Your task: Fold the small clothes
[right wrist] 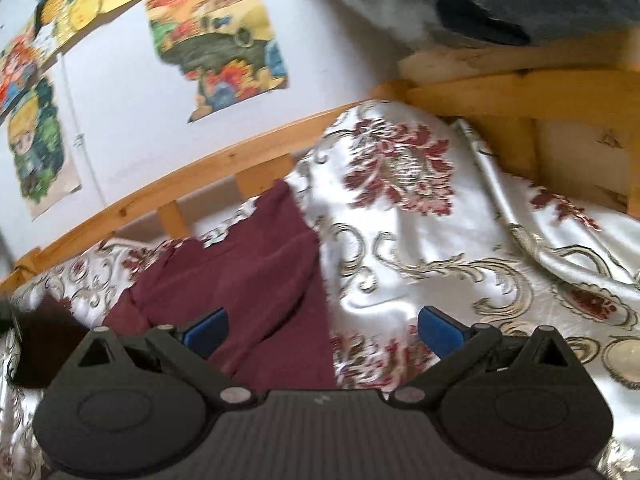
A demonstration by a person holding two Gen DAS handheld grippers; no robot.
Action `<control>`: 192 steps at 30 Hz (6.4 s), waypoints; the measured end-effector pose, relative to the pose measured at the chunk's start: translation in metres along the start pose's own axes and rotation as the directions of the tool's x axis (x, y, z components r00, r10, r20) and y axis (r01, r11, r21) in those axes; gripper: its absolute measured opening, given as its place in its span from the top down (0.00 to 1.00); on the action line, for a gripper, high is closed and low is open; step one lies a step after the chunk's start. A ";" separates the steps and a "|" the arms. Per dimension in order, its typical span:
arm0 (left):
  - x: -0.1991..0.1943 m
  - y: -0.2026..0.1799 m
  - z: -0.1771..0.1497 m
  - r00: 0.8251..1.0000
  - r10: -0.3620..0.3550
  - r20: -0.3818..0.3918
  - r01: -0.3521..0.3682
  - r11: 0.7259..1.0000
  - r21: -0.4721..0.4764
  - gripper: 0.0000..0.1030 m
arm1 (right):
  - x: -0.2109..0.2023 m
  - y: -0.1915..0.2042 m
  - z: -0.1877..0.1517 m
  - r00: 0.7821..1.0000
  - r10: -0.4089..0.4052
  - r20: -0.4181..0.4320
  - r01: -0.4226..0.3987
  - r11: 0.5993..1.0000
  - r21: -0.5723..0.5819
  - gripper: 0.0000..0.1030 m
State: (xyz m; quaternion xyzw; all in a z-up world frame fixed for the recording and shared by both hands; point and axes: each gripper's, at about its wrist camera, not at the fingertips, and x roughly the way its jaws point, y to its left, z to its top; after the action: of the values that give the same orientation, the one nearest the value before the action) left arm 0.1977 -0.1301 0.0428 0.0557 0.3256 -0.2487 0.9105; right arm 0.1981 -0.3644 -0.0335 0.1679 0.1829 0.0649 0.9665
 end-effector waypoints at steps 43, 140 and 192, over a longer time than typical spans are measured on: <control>0.050 0.255 -0.056 0.933 0.323 -0.158 -0.347 0.691 -0.634 0.99 | 0.041 0.077 -0.078 0.932 0.149 -0.330 -0.268 0.898 -0.350 0.80; -0.004 0.152 -0.089 0.921 0.342 -0.188 -0.379 0.899 -0.220 0.01 | 0.048 0.098 -0.029 0.916 0.142 -0.375 -0.327 0.806 -0.493 0.22; -0.062 0.010 -0.219 0.860 0.505 0.069 -0.472 0.739 0.481 0.91 | -0.060 0.082 -0.114 0.979 -0.169 -0.111 -0.022 0.455 -0.890 0.87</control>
State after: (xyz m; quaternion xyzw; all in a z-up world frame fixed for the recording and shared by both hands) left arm 0.0376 -0.0375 -0.0908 0.3719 0.2571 -0.0722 0.8890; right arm 0.0946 -0.2647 -0.0855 -0.3741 0.2174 0.1235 0.8930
